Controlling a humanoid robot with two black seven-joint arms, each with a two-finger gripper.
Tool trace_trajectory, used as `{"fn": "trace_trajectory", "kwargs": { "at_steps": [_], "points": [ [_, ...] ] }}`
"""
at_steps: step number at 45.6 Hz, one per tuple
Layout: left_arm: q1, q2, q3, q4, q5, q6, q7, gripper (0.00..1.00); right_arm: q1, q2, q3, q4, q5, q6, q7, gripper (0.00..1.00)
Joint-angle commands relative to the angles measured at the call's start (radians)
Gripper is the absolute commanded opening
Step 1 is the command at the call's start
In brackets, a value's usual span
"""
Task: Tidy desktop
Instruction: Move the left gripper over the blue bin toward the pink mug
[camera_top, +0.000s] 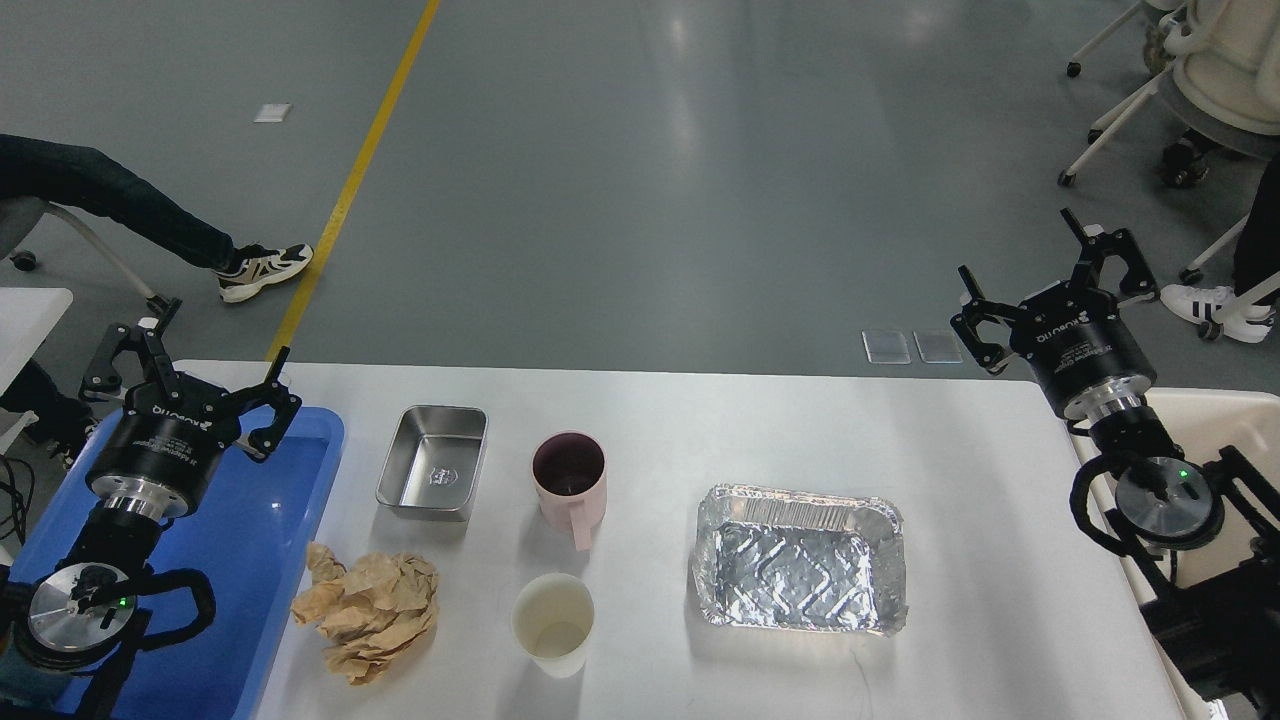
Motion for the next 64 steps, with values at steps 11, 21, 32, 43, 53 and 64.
{"fn": "trace_trajectory", "kwargs": {
  "at_steps": [11,21,32,43,53,64],
  "points": [
    [-0.008,-0.012,-0.027,0.031,-0.019,0.002,-0.008,0.97,-0.005,-0.002,0.000,-0.010,0.000,-0.003,0.001,1.00],
    [-0.013,0.011,-0.028,0.047,-0.016,-0.027,0.003,0.97,-0.005,-0.002,0.002,-0.010,0.000,-0.003,0.001,1.00],
    [-0.025,0.082,0.016,0.042,0.036,-0.021,0.001,0.97,-0.011,0.001,0.000,-0.008,0.000,-0.003,0.001,1.00],
    [-0.038,0.197,0.103,-0.038,0.461,0.075,0.003,0.97,-0.020,0.008,-0.003,-0.008,0.000,-0.003,0.001,1.00],
    [-0.151,0.622,0.499,-0.114,0.478,0.081,-0.002,0.97,-0.029,0.008,-0.001,-0.008,0.000,-0.001,0.001,1.00],
    [-0.177,0.838,0.650,-0.134,0.698,0.097,-0.020,0.97,-0.028,0.008,-0.011,-0.010,-0.001,-0.001,0.001,1.00]
  ]
}}
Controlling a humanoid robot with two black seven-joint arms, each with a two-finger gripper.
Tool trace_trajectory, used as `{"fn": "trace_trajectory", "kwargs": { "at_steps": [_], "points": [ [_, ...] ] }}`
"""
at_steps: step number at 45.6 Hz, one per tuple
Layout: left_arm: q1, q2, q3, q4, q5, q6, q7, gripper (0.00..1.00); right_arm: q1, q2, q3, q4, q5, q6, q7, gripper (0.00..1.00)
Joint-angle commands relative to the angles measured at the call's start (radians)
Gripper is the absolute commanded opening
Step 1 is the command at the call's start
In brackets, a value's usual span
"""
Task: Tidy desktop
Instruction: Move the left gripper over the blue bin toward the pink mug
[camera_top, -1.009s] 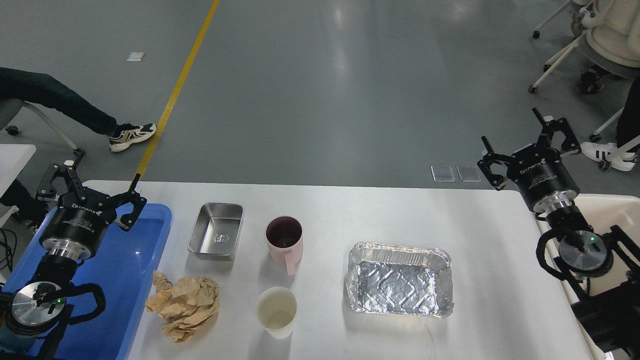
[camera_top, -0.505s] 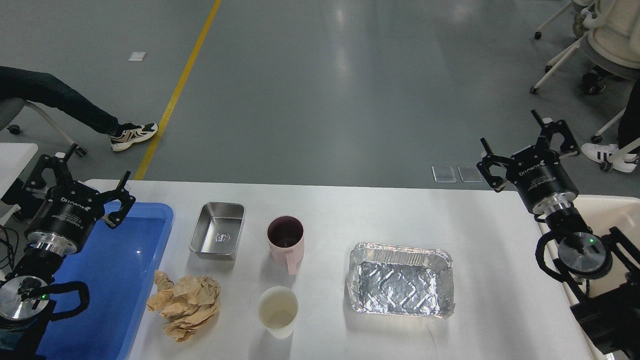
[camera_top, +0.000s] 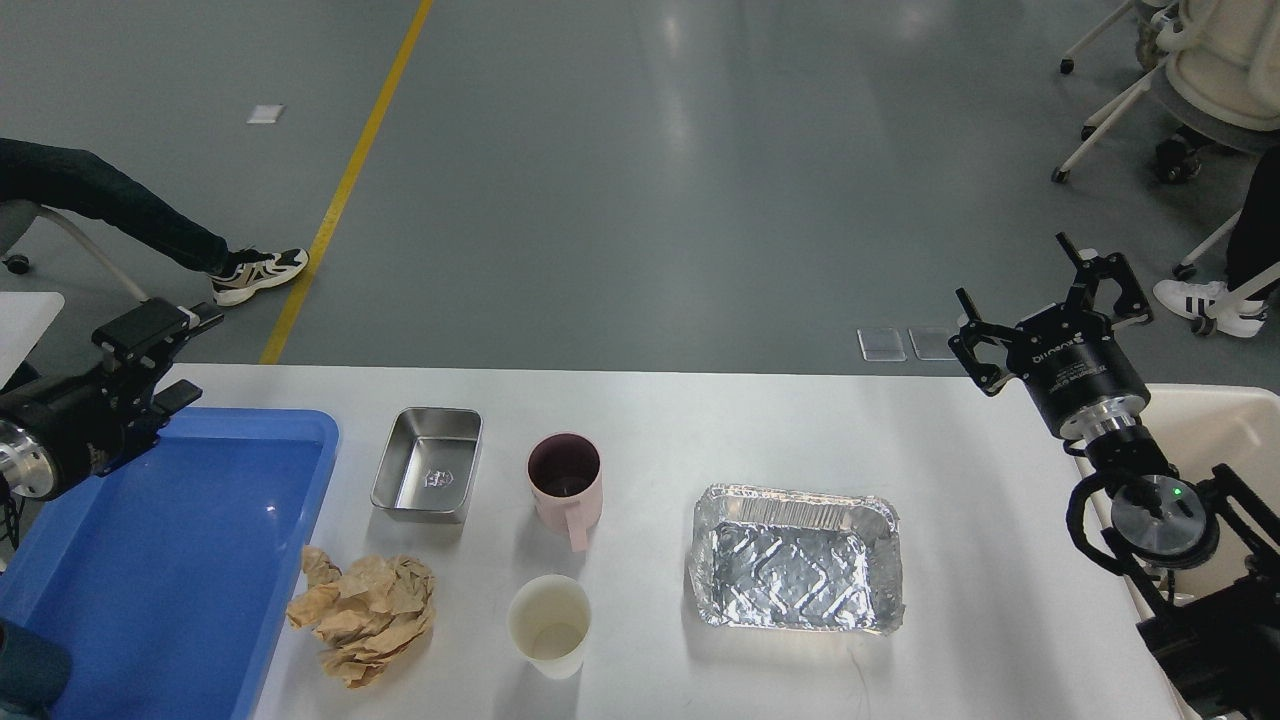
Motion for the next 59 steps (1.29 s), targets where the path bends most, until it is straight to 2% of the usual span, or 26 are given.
{"fn": "trace_trajectory", "kwargs": {
  "at_steps": [1,9,22,31,40,49,59],
  "points": [
    [0.005,0.077,0.060,-0.021,0.155,-0.001,-0.009,0.97,0.002,0.000,-0.009,-0.004,-0.001,0.000,0.000,1.00],
    [0.025,0.142,0.189,-0.171,0.281,0.013,-0.009,0.97,0.015,0.000,-0.022,-0.016,-0.001,-0.002,0.000,1.00],
    [0.131,0.276,0.230,-0.288,0.362,0.034,-0.009,0.97,0.018,-0.028,-0.022,-0.028,-0.001,0.000,-0.002,1.00],
    [0.169,0.371,0.230,-0.291,0.368,0.042,-0.024,0.97,0.029,-0.046,-0.022,-0.042,-0.001,0.001,-0.003,1.00],
    [0.172,0.377,0.240,-0.291,0.370,0.094,-0.034,0.97,0.029,-0.046,-0.034,-0.043,-0.001,0.003,-0.008,1.00],
    [0.163,0.368,0.229,-0.291,0.371,0.093,-0.064,0.97,0.032,-0.046,-0.042,-0.040,-0.001,0.004,-0.008,1.00],
    [0.140,0.356,0.218,-0.288,0.359,0.079,-0.060,0.97,0.030,-0.048,-0.043,-0.040,-0.020,0.007,-0.008,1.00]
  ]
}}
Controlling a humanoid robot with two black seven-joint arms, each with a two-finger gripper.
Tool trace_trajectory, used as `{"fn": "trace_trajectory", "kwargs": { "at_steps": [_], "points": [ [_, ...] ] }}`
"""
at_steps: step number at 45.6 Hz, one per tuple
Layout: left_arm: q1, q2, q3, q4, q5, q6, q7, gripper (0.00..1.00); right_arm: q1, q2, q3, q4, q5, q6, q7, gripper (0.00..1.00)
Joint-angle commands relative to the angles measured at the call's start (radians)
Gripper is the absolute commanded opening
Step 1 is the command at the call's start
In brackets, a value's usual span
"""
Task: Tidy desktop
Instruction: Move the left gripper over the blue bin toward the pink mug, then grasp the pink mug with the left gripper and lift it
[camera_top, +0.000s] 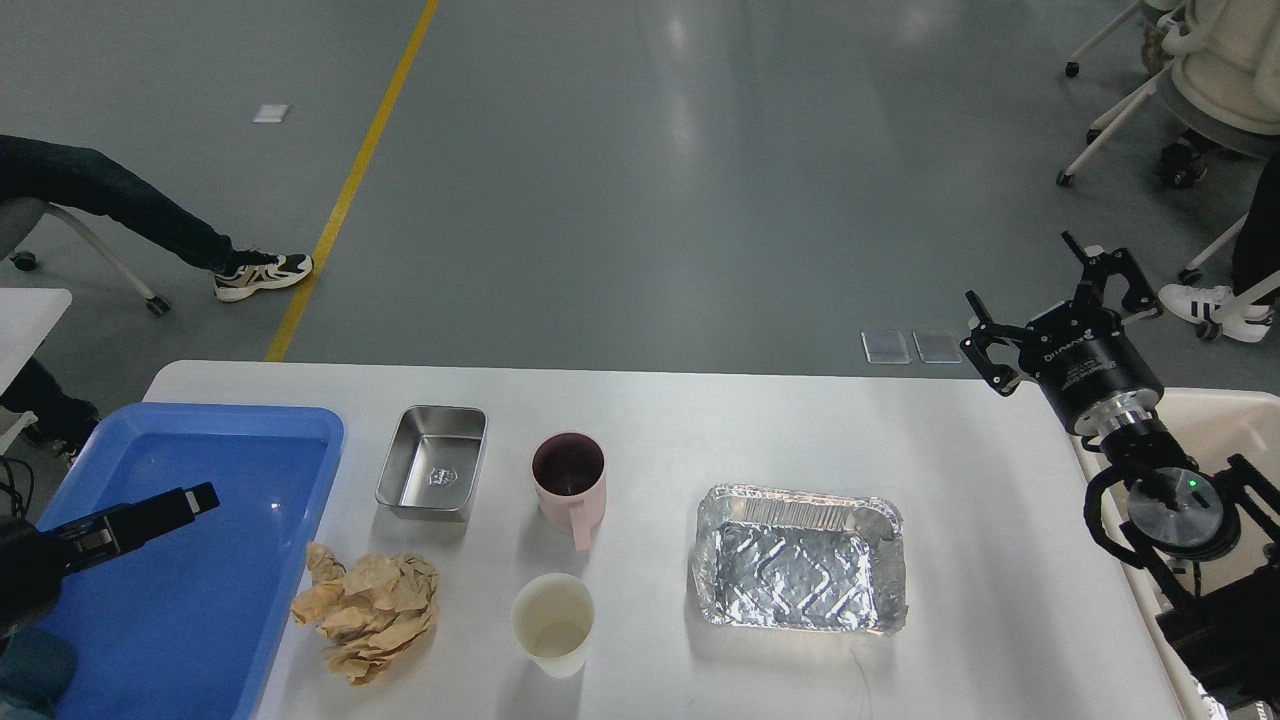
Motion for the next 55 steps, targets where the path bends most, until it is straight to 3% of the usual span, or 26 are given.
{"fn": "trace_trajectory", "kwargs": {
  "at_steps": [1,7,18,34,40,55],
  "points": [
    [-0.037,-0.005,-0.015,0.006,-0.017,-0.019,0.002,0.97,-0.002,-0.001,0.000,0.000,-0.017,0.003,0.000,1.00],
    [-0.112,-0.058,-0.010,0.083,-0.049,-0.125,0.012,0.97,-0.003,0.001,0.000,0.002,-0.027,0.004,0.000,1.00],
    [-0.348,-0.320,0.062,0.255,-0.037,-0.238,0.009,0.97,-0.004,0.004,0.000,0.005,-0.030,0.004,0.000,1.00],
    [-0.744,-0.678,0.500,0.633,0.020,-0.244,0.007,0.97,-0.018,0.008,0.000,0.006,-0.050,0.004,0.003,1.00],
    [-0.772,-0.771,0.527,0.701,0.020,-0.244,0.004,0.96,-0.025,0.008,0.001,0.009,-0.050,0.004,0.006,1.00],
    [-0.781,-0.888,0.534,0.723,0.143,-0.237,-0.001,0.93,-0.030,0.010,0.004,0.009,-0.050,0.004,0.008,1.00]
  ]
}}
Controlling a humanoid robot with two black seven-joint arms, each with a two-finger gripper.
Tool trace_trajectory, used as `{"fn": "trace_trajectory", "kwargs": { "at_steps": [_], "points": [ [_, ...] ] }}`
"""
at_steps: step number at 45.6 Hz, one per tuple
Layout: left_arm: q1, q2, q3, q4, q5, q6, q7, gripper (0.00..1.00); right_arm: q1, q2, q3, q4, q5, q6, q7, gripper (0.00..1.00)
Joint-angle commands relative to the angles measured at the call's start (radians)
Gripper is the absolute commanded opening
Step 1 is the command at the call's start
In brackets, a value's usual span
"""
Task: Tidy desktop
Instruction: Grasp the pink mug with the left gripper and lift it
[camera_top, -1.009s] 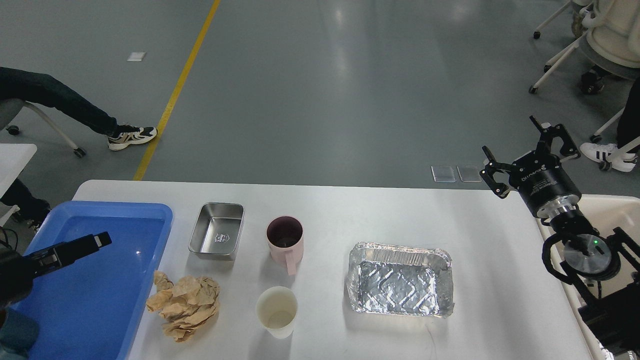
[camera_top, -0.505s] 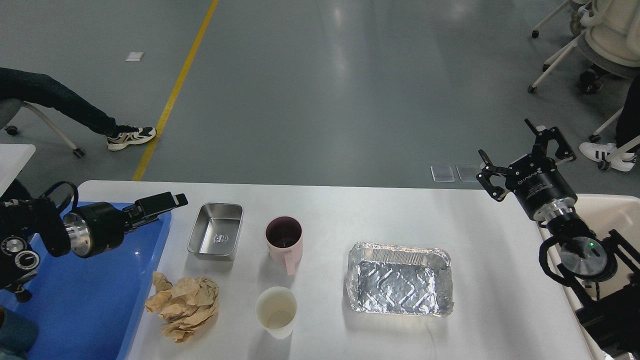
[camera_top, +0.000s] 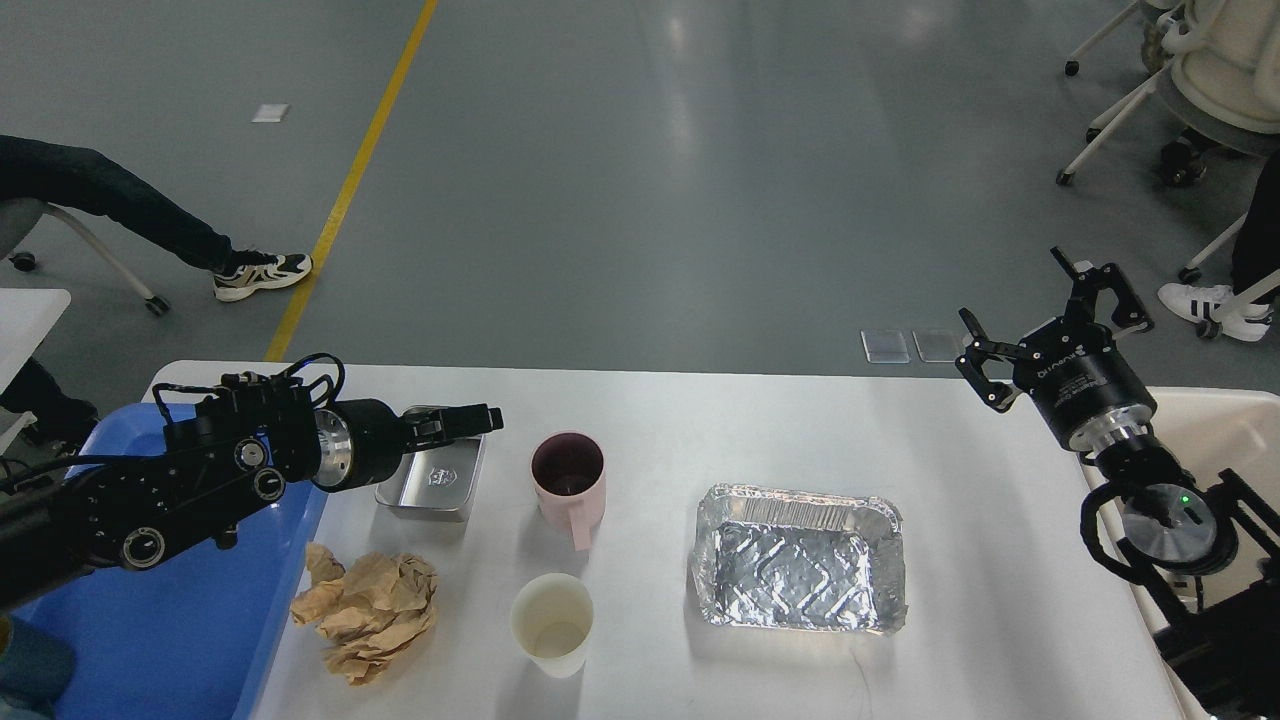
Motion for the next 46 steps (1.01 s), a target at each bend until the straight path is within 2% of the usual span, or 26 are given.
{"fn": "trace_trajectory", "kwargs": {
  "at_steps": [1,9,17,27,32,43,46],
  "points": [
    [0.004,-0.050,0.002,0.014,0.076,0.000,-0.001,0.93,0.000,0.001,0.000,0.000,0.000,0.000,0.000,1.00],
    [0.007,-0.107,0.002,0.052,0.152,0.000,0.000,0.81,0.000,-0.005,0.006,0.000,0.000,0.001,0.000,1.00],
    [-0.003,-0.165,0.045,0.118,0.155,0.000,0.005,0.80,-0.006,-0.008,0.017,0.001,0.000,0.001,0.000,1.00],
    [-0.015,-0.202,0.084,0.163,0.157,-0.001,0.012,0.63,-0.012,-0.012,0.018,0.000,0.002,0.003,0.000,1.00],
    [-0.016,-0.207,0.082,0.180,0.157,-0.001,0.012,0.49,-0.012,-0.012,0.018,0.001,0.000,0.003,0.002,1.00],
    [-0.019,-0.208,0.082,0.181,0.157,-0.011,0.012,0.06,-0.011,-0.006,0.020,0.001,0.002,0.003,0.002,1.00],
    [-0.024,-0.208,0.084,0.181,0.157,-0.012,0.011,0.01,-0.011,-0.006,0.022,0.000,0.000,0.001,0.002,1.00]
  ]
}}
